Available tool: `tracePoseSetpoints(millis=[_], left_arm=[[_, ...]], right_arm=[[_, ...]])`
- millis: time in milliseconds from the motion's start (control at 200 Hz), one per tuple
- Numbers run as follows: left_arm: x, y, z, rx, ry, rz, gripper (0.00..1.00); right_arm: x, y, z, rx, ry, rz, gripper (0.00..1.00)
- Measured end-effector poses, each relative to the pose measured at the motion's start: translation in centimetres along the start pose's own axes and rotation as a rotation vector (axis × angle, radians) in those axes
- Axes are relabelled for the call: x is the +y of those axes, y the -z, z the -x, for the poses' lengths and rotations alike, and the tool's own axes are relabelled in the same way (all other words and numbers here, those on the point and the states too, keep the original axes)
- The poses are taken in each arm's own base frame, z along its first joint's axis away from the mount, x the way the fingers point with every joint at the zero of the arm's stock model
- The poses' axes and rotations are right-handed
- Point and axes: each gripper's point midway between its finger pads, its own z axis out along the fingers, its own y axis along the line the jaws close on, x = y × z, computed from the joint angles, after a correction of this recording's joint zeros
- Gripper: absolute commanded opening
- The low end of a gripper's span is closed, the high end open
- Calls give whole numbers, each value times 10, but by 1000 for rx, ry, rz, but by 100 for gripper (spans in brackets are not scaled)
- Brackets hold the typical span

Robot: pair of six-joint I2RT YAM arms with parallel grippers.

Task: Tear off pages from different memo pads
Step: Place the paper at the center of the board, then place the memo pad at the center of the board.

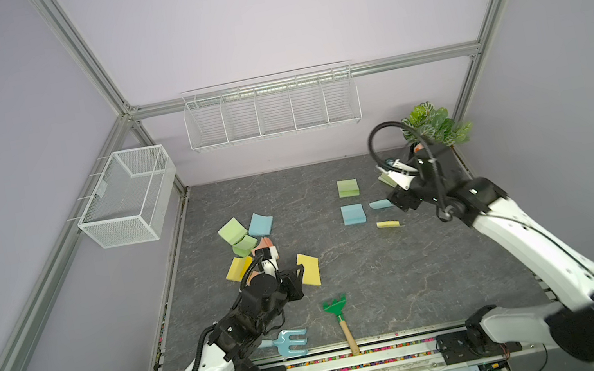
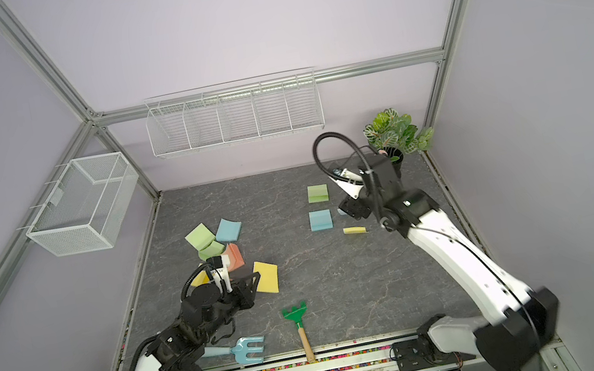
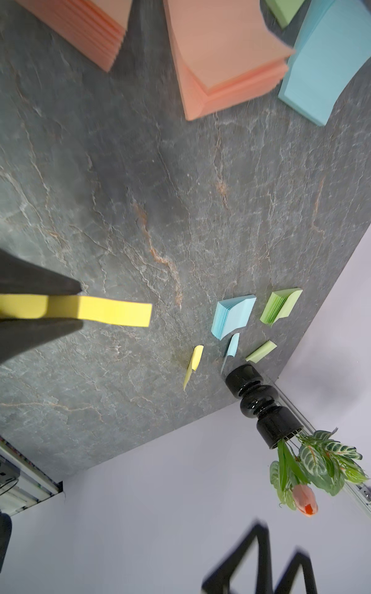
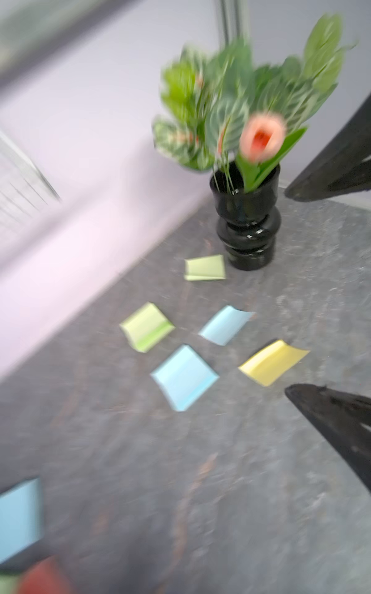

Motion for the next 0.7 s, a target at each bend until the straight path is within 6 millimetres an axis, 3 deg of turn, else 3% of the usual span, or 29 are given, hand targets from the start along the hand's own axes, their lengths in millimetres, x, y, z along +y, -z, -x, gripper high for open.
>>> tracePoseSetpoints(millis=[65, 115, 265, 345, 450, 700], left_arm=[[-5, -16, -4, 33, 25, -6, 12], [-13, -28, -7, 56, 37, -15, 12], [-47, -69, -5, 87, 76, -65, 11], [-61, -93, -2, 87, 113, -90, 11], [-66, -127, -6, 92, 171, -94, 11], [-48, -190, -36, 134, 290, -38, 11]], right_arm=[[5, 37, -4, -181, -149, -28, 89], [15, 47, -20, -243, -245, -16, 89], [51, 32, -93, -193, -489, 36, 89], [60, 31, -117, -205, -588, 35, 89], [56, 42, -124, -298, -700, 8, 89], [41, 62, -136, -453, -856, -71, 89]])
